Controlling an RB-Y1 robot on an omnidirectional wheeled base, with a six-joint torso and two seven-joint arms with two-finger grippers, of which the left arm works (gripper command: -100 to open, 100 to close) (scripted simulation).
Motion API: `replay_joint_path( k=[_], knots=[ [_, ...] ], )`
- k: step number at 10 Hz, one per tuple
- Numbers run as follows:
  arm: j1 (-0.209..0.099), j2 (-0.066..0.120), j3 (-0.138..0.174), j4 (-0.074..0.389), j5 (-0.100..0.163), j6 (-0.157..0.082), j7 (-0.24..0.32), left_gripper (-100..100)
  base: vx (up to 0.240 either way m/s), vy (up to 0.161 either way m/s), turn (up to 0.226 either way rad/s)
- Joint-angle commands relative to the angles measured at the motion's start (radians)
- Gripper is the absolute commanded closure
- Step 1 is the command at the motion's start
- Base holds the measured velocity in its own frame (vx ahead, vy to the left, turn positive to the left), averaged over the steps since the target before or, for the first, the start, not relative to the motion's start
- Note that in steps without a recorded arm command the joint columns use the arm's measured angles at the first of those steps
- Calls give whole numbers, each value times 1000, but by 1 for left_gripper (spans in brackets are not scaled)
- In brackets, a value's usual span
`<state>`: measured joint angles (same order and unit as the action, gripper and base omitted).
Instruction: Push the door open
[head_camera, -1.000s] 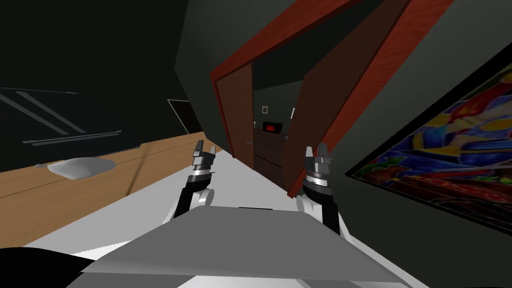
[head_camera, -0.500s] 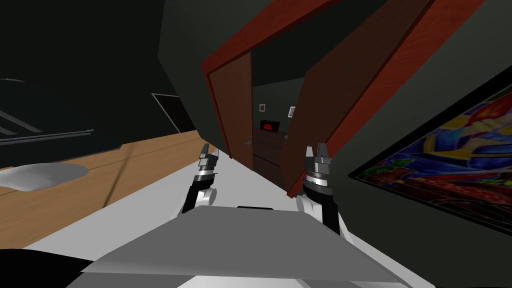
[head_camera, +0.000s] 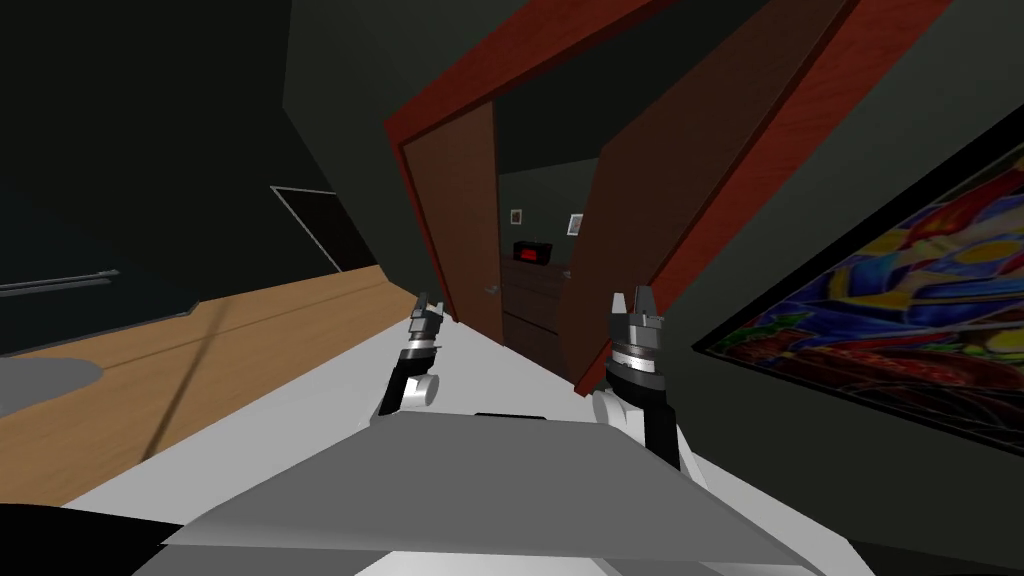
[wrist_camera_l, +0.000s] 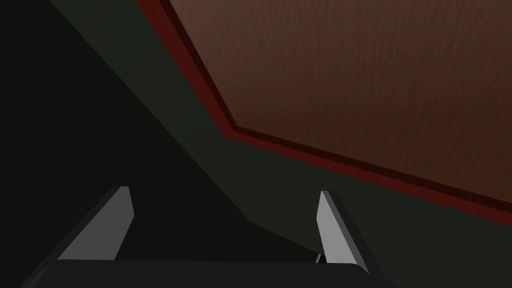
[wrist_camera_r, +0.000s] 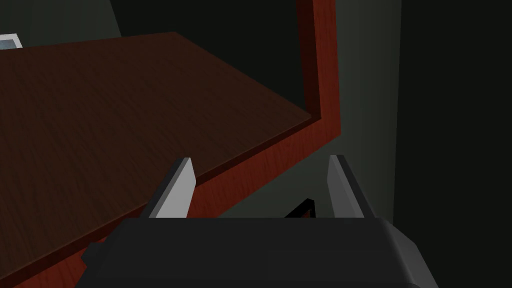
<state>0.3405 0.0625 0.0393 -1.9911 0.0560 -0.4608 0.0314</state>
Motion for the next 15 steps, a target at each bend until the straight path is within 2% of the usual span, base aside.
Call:
replay_joint_path(
  k=[1,4,5,7,8,10,11,13,14,15],
  knots=[
    [-4,1,-2,31,0,-16,-1,-100,53,60,-41],
    [-41,8,-3,127,4,-40,-4,-100,55,60,-125],
    [-41,8,-3,137,4,-40,-4,-100,55,75,-53],
    [-67,12,-4,204,6,-57,-6,-100,64,72,-121],
    [-67,12,-4,210,6,-57,-6,-100,41,64,-60],
    [-95,15,-5,280,9,-75,-8,-100,55,71,-129],
    [-95,15,-5,288,9,-75,-8,-100,48,60,-67],
    [-123,18,-6,353,11,-94,-10,-100,53,64,-130],
    [-123,18,-6,366,11,-94,-10,-100,29,66,-60],
    [-137,19,-7,402,13,-103,-11,-100,45,70,-114]
  ],
)
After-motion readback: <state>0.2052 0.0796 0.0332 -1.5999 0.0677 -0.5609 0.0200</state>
